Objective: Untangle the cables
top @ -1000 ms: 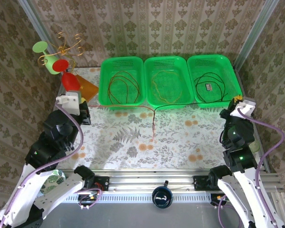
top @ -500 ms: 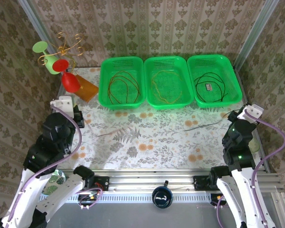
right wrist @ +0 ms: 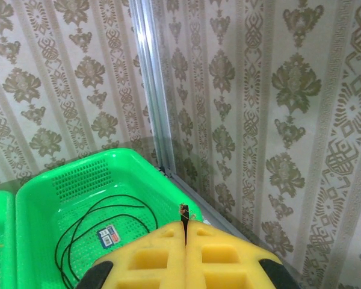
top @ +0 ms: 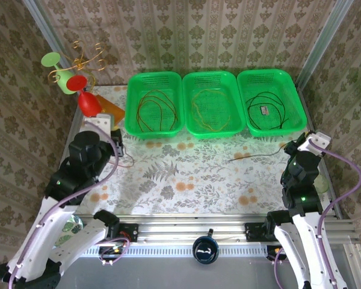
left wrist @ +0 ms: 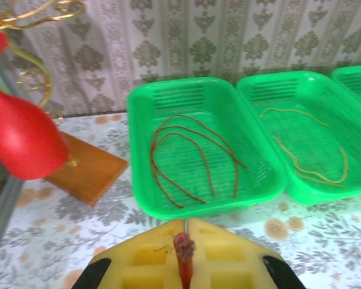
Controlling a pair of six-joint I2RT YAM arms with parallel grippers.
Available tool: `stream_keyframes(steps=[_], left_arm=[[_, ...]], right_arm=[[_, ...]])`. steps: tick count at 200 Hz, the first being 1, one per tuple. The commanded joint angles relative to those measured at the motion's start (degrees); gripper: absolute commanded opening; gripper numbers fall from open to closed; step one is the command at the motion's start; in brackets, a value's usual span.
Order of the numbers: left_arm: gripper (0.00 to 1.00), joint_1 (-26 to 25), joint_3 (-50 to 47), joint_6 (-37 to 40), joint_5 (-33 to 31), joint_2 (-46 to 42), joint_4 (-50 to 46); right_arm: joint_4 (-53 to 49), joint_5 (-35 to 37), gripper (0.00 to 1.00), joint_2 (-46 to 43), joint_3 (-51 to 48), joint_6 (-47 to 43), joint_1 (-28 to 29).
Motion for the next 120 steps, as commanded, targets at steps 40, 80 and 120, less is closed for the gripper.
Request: stream_keyframes(steps=[40, 80, 120], left_arm=[[0.00, 0.07, 11.22, -0.30, 10.67, 7.38, 12.78], [0.00, 0.08, 22.62, 3.39, 14.00, 17.23, 15.18], [0.00, 0.19, 34.93, 7.21, 14.85, 27.43, 18.63]], right_arm=[[-2.21, -6.49, 0.00, -1.51, 2.55, 3.21, -0.20], [-3.33, -8.65, 0.00, -1.74, 2.88, 5.88, -0.21], [-3.86, -9.11, 0.00, -2.09, 3.86, 5.69, -0.20]])
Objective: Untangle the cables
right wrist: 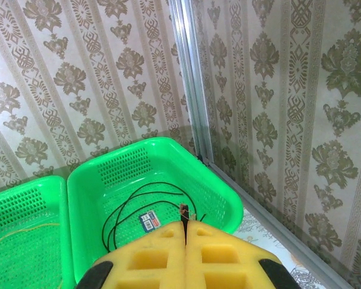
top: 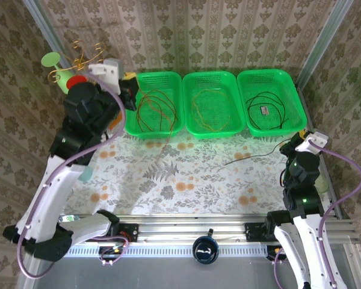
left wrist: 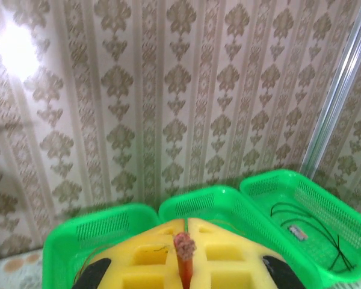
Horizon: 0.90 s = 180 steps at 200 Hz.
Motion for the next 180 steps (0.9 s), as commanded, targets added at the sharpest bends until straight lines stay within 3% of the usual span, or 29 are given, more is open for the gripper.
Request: stream_keyframes(steps=[1, 81, 110, 126, 155, 180], left_arm=[[0.00, 0.18, 6.46, 4.01, 1.84, 4.35, 5.00], [0.00, 0.70, 32.32, 11.98, 0.17, 23.05, 17.33], [0.00, 3.13, 36.15, 13.42, -0.89, 27.50, 16.96], [0.00, 4.76, 32.71, 12.55, -1.75, 28.18, 15.07], [0.00, 8.04, 15.50, 10.46, -2.03, 26.98, 17.37], [0.00, 8.19, 5.54, 11.34, -5.60, 29.67, 13.56]], right_arm=[[-0.39, -1.41, 0.00, -0.93, 2.88, 1.11, -0.20], [-1.18, -1.86, 0.00, -1.43, 3.89, 1.76, -0.18], [-1.04, -2.49, 0.00, -1.30, 4.37, 2.79, -0.25], [-1.37, -3.05, 0.00, -1.17, 5.07, 3.15, -0.20], [-1.97, -3.70, 0.00, -1.17, 6.39, 3.19, -0.20], [-2.73, -4.54, 0.00, -1.17, 7.58, 2.98, -0.20]])
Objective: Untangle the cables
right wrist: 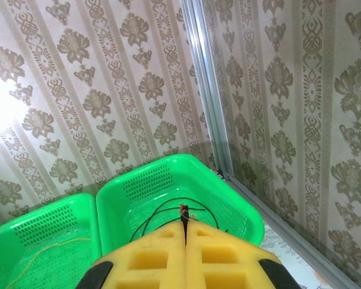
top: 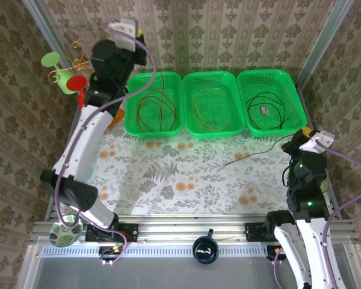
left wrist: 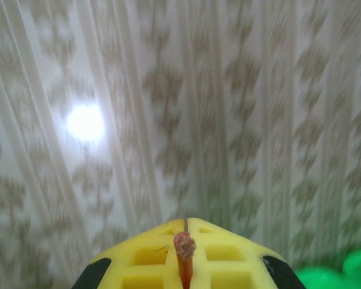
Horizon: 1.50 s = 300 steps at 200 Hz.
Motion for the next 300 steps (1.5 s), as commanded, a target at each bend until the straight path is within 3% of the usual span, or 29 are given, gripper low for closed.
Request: stream_keyframes(steps=[1, 44, 130, 142, 153, 160, 171, 192, 211, 247, 274, 300], left_arm=[[0.00, 0.29, -7.37, 0.13, -3.34, 3.62, -4.66], [0.00, -0.84, -11.61, -4.06, 1.14, 13.28, -16.18], [0.00, -0.33, -6.23, -9.52, 5.60, 27.67, -27.64], [0.15, 0.28, -5.90, -11.08, 5.69, 27.38, -27.93], [0.47, 1.00, -6.18, -13.26, 6.07, 26.62, -27.31], [0.60, 1.40, -6.31, -13.84, 6.79, 26.07, -26.84], [0.70, 1.60, -6.08, -14.00, 6.63, 25.15, -26.81], [0.82, 1.53, -7.32, -14.13, 6.18, 21.54, -25.02], [0.88, 1.53, -8.56, -14.21, 6.79, 17.79, -23.18], [0.92, 1.58, -7.86, -13.46, 6.48, 12.56, -24.02], [0.91, 1.42, -8.67, -13.96, 7.82, 9.09, -24.84], [0.82, 1.31, -8.26, -14.88, 8.35, 7.24, -32.01]], right_arm=[[-0.66, -1.74, 0.00, -0.54, 2.58, 1.05, -0.20], [-1.74, -3.95, 0.00, -0.54, 4.39, 2.11, -0.20], [-3.23, -8.62, 0.00, 1.39, 10.87, 1.52, -0.20], [-3.20, -9.06, 0.00, 1.65, 11.35, 1.46, -0.20], [-3.23, -9.34, 0.00, 1.97, 11.85, 1.44, -0.20], [-3.14, -9.52, 0.00, 2.18, 12.10, 1.52, -0.20], [-2.76, -9.99, 0.00, 2.52, 12.67, 1.68, -0.20], [-2.11, -11.26, 0.00, 2.91, 14.03, 1.48, -0.20], [-1.86, -11.71, 0.00, 3.56, 15.89, 1.00, -0.20], [-1.19, -13.13, 0.00, 6.19, 20.85, -0.68, -0.19], [-0.04, -14.45, 0.00, 8.69, 24.29, -1.95, -0.20], [1.24, -15.13, 0.00, 11.23, 27.02, -2.96, -0.20]])
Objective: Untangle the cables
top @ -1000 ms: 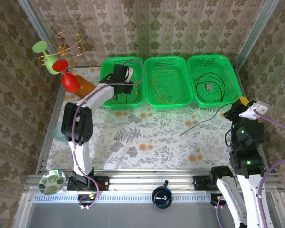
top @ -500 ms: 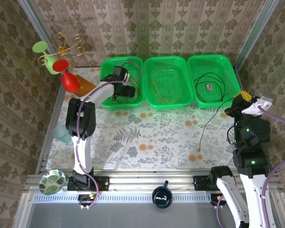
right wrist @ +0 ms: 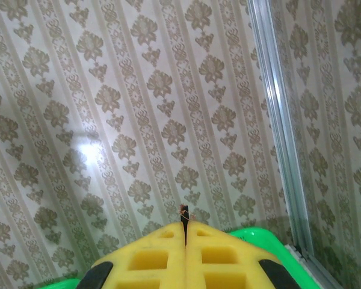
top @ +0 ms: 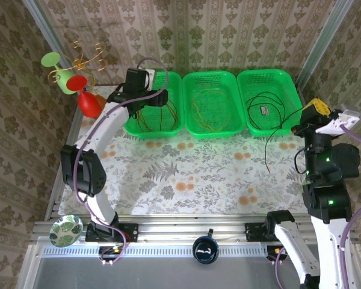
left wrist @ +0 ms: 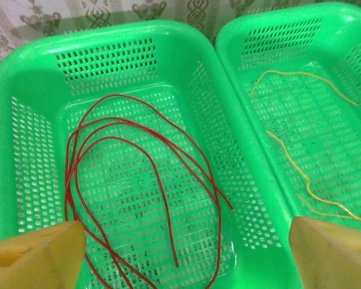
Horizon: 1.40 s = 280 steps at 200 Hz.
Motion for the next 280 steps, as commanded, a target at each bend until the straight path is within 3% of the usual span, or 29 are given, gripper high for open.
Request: stream_keyframes(steps=[1, 52, 135, 234, 256, 280], left_arm=[[0.81, -0.18, 0.28, -1.21, 1.41, -1.79, -7.37], [0.59, -2.22, -4.61, -0.71, -4.33, -5.22, -19.39], [0.38, -2.64, -9.63, -1.45, -5.65, -3.38, -20.59], [0.27, -1.89, -10.76, -1.51, -5.56, 0.55, -18.26], [0.19, -1.82, -10.77, -1.38, -5.56, 1.19, -17.96], [0.04, -1.71, -10.62, -1.34, -5.65, 1.78, -17.27]], right_arm=[[2.95, -1.97, 0.00, 2.08, 3.00, -2.01, -0.20], [3.92, -2.45, 0.00, 3.40, 4.05, -2.32, -0.20], [3.43, -2.78, 0.00, 2.78, 3.20, -2.34, -0.18], [3.57, -3.48, 0.00, 2.78, 3.06, -2.22, -0.20], [3.75, -3.57, 0.00, 3.05, 3.33, -2.46, -0.20], [4.03, -3.61, 0.00, 3.13, 3.44, -2.45, -0.20]])
